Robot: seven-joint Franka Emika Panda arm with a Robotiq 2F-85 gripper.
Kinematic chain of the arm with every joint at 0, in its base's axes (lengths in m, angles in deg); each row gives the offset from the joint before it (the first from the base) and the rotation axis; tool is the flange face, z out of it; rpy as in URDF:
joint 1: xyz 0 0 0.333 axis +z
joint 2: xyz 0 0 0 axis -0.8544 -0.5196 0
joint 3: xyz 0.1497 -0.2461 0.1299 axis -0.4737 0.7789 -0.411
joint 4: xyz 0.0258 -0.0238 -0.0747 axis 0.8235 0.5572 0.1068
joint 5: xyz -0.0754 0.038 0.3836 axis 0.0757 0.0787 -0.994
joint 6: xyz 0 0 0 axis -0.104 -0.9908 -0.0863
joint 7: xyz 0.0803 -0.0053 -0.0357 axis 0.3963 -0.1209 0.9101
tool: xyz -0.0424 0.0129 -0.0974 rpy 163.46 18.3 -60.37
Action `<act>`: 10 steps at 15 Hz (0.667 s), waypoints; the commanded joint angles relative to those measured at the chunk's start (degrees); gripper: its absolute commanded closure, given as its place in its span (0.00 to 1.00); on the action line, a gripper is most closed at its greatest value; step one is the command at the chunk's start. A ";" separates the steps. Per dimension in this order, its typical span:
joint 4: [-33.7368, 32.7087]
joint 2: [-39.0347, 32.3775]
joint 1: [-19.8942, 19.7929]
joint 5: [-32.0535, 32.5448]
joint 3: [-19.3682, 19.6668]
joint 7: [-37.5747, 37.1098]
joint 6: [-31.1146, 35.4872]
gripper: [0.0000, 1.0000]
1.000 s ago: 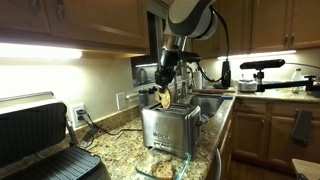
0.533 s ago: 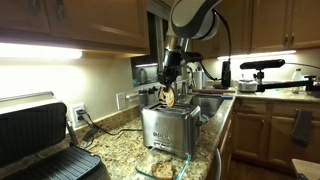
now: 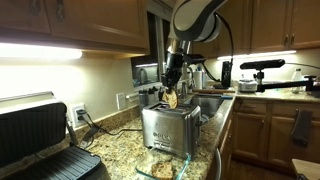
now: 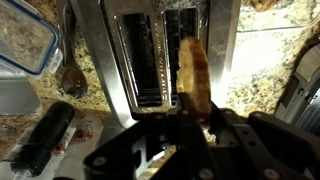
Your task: Put a slice of bread in the toaster
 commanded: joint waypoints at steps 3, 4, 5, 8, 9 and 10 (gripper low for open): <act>3.40 2.77 -0.31 1.32 0.00 -1.96 1.70 0.50; 3.42 2.80 -0.32 1.31 0.00 -2.00 1.71 0.45; 3.42 2.82 -0.32 1.30 0.01 -2.03 1.70 0.39; 3.50 2.93 -0.30 1.25 -0.01 -2.16 1.75 0.19; 3.55 3.02 -0.29 1.21 -0.02 -2.20 1.78 0.13; 3.60 3.12 -0.27 1.16 -0.03 -2.25 1.79 0.06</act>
